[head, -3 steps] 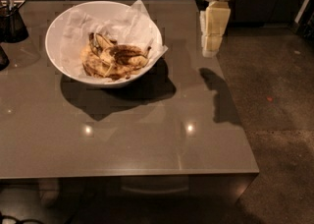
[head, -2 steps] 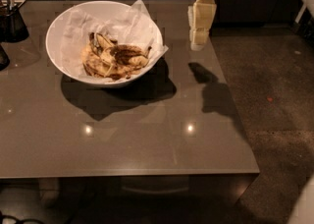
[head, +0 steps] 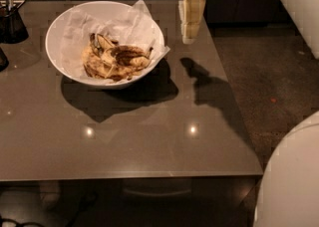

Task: Pick banana from white bowl

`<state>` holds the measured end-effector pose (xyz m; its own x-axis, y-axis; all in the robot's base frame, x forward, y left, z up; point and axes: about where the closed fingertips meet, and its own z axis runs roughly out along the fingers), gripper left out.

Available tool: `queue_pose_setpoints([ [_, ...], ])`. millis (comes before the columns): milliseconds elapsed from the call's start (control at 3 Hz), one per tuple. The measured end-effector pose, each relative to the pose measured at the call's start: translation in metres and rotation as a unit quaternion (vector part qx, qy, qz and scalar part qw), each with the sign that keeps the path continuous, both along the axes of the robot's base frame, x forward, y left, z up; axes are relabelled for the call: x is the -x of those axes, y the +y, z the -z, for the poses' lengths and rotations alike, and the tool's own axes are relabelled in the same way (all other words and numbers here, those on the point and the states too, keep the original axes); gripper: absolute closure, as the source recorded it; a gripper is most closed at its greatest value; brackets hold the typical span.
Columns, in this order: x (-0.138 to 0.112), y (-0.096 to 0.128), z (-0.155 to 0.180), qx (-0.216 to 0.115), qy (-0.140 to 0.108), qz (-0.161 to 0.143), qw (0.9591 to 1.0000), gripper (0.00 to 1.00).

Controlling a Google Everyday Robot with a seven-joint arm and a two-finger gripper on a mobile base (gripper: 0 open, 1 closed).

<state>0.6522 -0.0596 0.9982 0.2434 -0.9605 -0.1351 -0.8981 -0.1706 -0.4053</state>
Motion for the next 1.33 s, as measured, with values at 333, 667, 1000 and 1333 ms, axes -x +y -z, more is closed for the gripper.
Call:
queue_pose_setpoints([
  [333,0.0,0.0,0.0,0.0,0.0,0.0,1.0,0.0],
  [667,-0.002,0.012,0.0,0.001,-0.002,-0.015,0.9999,0.0],
  [1000,-0.003,0.029,-0.003,0.007,0.003,-0.045,0.999,0.0],
  [1333,-0.001,0.041,-0.007,0.006,0.012,-0.081,0.9966,0.0],
])
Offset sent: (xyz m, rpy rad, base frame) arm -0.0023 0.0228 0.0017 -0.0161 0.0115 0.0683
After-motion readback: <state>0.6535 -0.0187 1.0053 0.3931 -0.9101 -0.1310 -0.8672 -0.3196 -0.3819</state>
